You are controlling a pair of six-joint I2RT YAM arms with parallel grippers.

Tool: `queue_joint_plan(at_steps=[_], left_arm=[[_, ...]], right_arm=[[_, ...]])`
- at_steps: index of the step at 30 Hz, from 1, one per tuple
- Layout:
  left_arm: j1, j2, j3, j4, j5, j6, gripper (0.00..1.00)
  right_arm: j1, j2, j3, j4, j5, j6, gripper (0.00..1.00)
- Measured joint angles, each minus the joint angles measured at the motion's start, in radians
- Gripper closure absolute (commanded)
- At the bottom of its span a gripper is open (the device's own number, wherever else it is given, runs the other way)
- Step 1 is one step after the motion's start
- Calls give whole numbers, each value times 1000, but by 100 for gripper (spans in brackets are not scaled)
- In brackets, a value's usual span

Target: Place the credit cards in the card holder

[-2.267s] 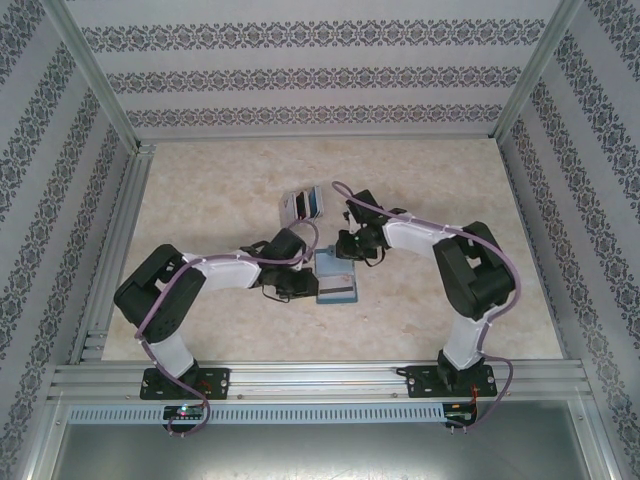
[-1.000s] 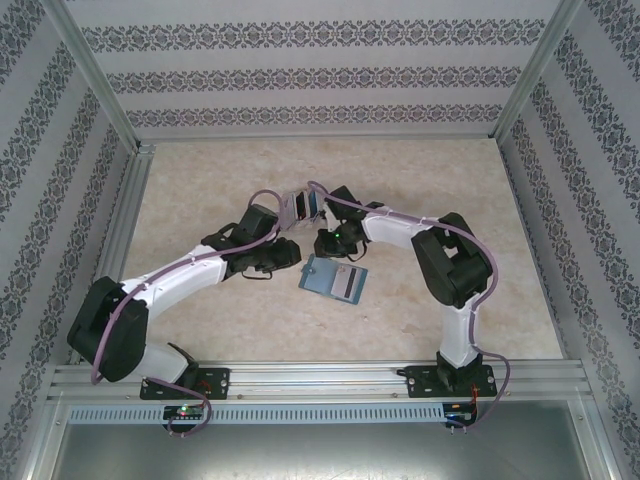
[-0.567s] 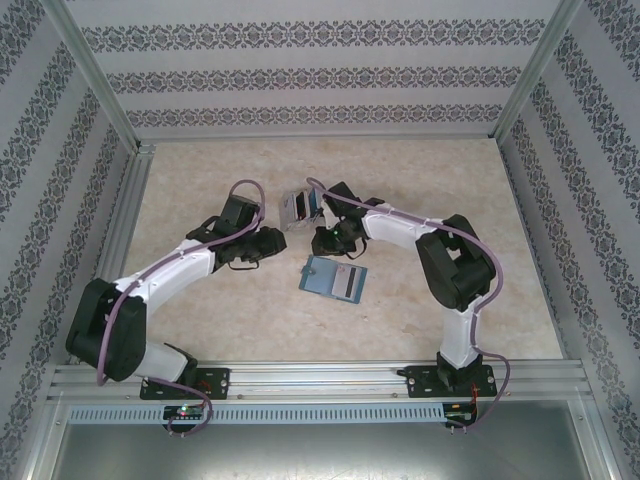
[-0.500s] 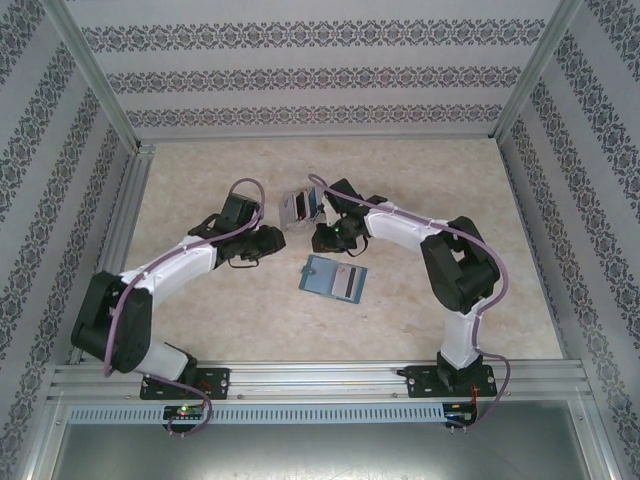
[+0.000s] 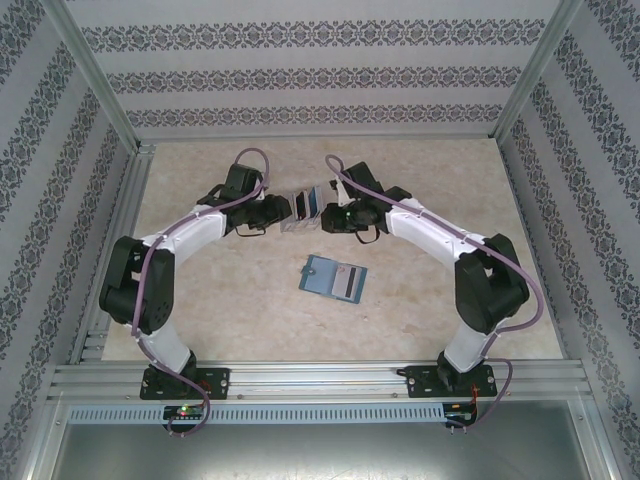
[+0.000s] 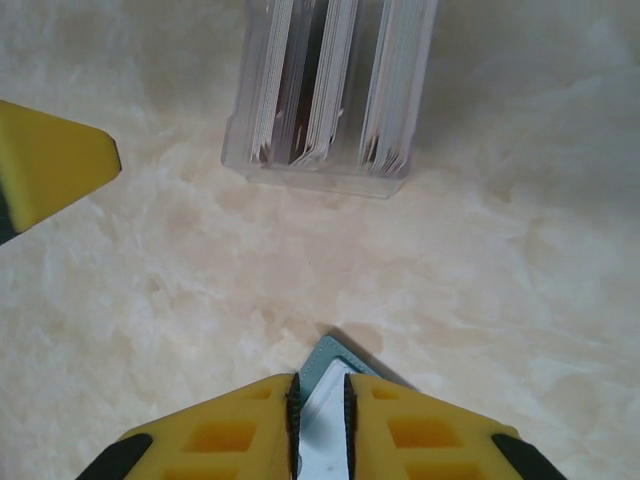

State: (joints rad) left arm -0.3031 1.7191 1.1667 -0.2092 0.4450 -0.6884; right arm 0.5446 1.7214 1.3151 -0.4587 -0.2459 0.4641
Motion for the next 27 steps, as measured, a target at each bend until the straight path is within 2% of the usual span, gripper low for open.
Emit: queue_joint_plan(at_steps=[10, 18, 23, 27], left_arm=[[80, 101, 126, -37, 61, 10, 60], [127, 165, 385, -119, 48, 27, 60], [147, 256, 576, -174, 24, 29, 60], [165, 284, 603, -180, 7, 19, 60]], right_arm=[[-59, -28, 42, 25, 48, 7, 75], [-143, -21, 177, 25, 59, 42, 73], [-163, 79, 347, -5, 34, 62, 70], [-166, 181, 433, -23, -7, 82, 64]])
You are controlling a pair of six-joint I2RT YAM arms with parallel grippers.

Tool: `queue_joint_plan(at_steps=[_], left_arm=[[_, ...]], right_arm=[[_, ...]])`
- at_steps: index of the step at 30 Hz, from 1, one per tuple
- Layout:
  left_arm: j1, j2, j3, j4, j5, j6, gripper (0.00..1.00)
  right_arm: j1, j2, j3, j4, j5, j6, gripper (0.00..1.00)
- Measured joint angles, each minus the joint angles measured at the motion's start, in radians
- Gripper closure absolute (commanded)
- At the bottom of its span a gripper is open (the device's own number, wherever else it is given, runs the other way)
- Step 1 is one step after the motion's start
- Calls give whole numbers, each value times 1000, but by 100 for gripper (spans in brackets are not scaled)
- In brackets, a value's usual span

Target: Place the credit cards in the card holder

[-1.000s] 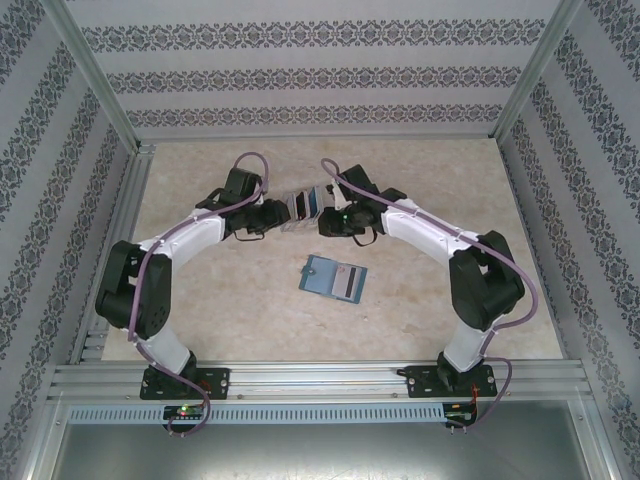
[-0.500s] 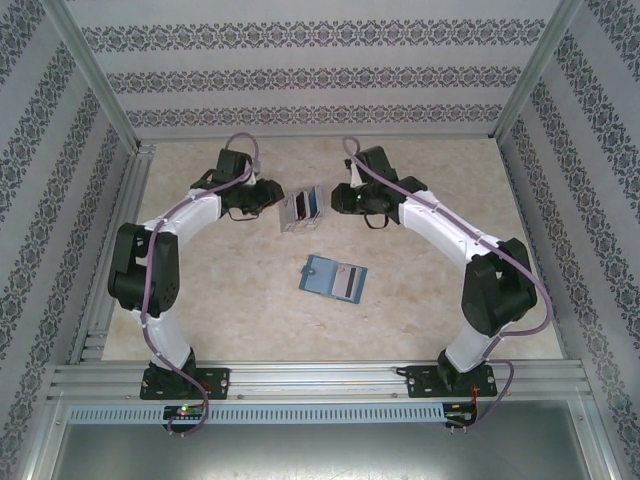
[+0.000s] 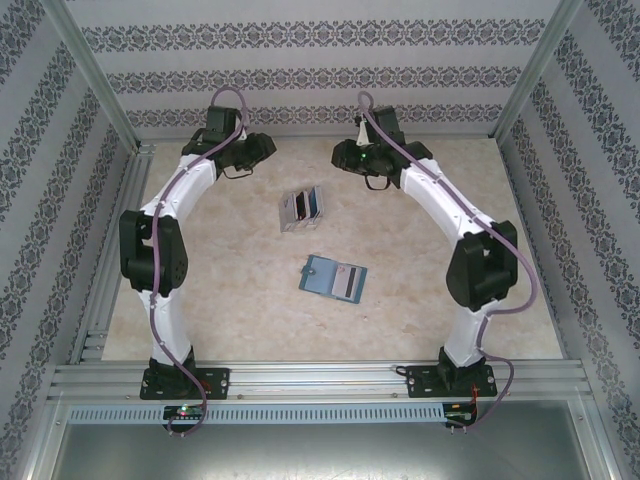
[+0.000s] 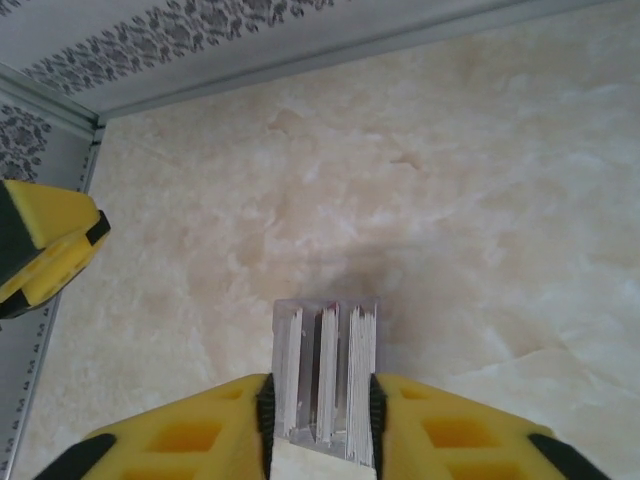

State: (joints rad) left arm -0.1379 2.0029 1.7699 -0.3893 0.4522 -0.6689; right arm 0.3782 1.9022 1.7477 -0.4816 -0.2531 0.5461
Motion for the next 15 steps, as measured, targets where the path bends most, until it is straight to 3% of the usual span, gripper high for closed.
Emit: queue_joint_plan(at_steps=[6, 15], left_arm=[[13, 2, -84, -7, -8, -11, 60], [17, 40, -90, -76, 42, 31, 57]], right_arm=[[4, 155, 73, -16, -63, 22, 59], [78, 281, 121, -66, -55, 4, 58]])
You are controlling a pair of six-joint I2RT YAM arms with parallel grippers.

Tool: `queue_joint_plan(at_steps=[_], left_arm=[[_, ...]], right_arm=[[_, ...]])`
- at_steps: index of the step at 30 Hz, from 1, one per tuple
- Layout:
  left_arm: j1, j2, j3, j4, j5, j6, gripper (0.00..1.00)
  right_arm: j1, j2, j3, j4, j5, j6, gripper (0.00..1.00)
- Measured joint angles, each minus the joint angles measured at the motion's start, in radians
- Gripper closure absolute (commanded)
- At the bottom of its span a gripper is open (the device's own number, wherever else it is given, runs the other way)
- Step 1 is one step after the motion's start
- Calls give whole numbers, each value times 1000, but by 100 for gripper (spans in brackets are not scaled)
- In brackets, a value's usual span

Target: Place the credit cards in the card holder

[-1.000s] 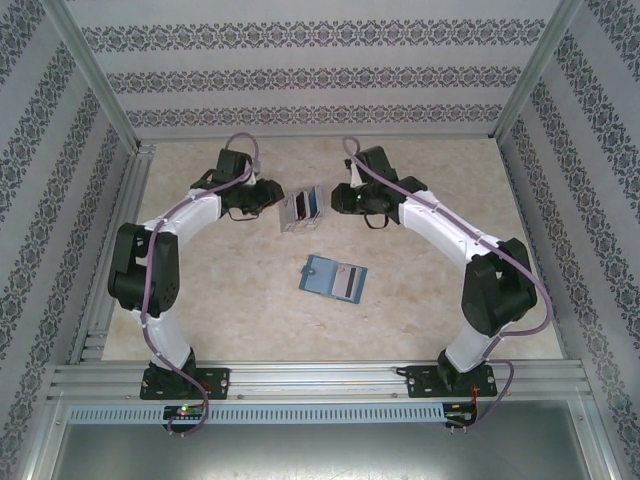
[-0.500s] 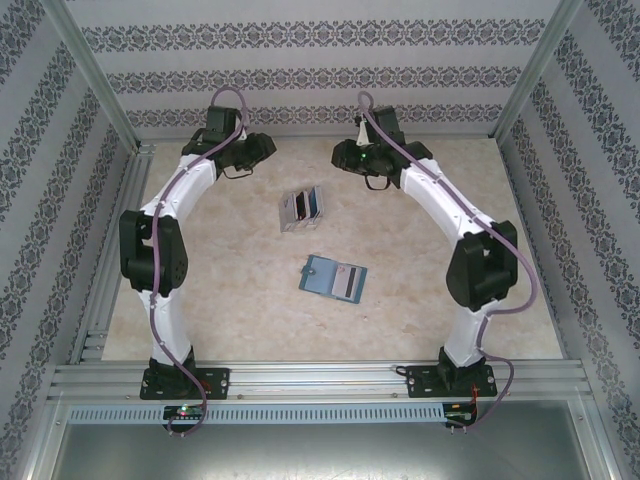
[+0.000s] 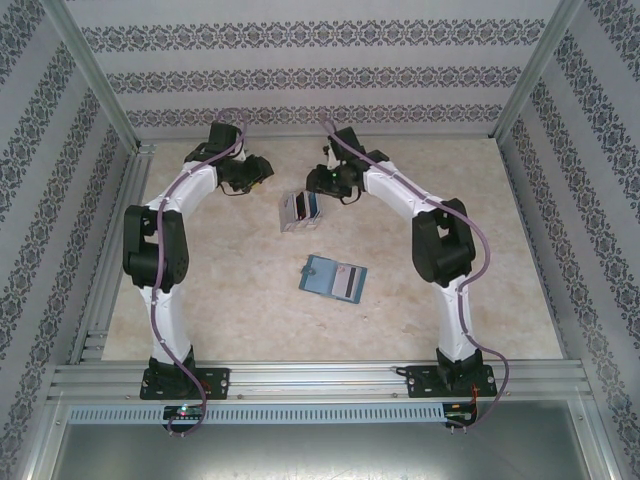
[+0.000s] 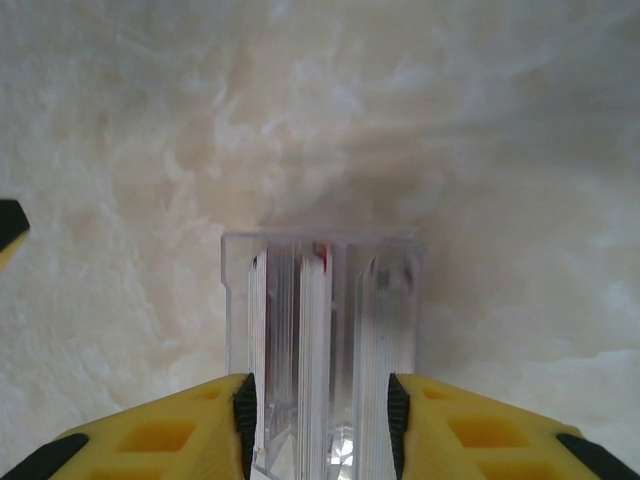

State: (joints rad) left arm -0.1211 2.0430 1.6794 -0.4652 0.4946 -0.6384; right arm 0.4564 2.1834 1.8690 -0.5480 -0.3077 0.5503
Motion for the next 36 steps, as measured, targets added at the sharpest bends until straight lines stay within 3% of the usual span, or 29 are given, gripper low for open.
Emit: queue_joint_plan(at_steps=[10, 36], left_arm=[[3, 90, 21, -30, 48, 14, 57], [-43, 167, 123, -157, 85, 64, 57]], right_arm=[[-16, -11, -2, -40, 58, -26, 54], [12, 118, 145, -129, 12, -31, 50]])
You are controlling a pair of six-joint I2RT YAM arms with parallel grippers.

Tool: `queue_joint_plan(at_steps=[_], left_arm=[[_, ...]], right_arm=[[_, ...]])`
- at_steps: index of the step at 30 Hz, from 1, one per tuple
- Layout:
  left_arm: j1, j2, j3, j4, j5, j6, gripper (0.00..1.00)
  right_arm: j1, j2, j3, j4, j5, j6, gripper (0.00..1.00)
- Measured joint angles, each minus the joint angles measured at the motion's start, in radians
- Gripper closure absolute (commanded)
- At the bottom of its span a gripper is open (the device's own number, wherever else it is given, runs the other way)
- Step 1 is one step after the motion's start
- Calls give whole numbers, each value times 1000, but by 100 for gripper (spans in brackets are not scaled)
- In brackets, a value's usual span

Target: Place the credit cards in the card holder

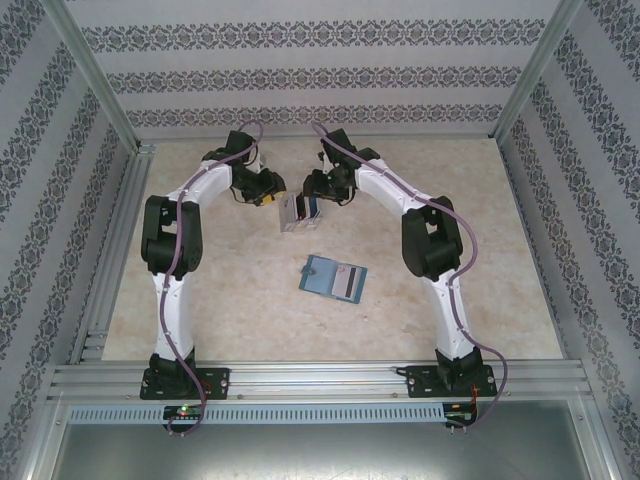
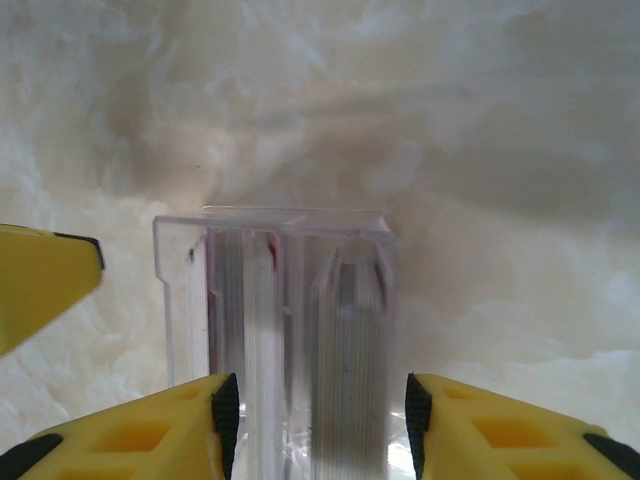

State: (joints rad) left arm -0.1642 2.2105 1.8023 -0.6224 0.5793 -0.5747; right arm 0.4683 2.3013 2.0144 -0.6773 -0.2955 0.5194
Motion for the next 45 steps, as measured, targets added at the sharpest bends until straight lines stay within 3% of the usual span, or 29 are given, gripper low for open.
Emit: queue_joint_plan(at_steps=[45], left_arm=[[-31, 58, 72, 2, 27, -1, 57]], right_arm=[[21, -15, 13, 25, -80, -1, 50]])
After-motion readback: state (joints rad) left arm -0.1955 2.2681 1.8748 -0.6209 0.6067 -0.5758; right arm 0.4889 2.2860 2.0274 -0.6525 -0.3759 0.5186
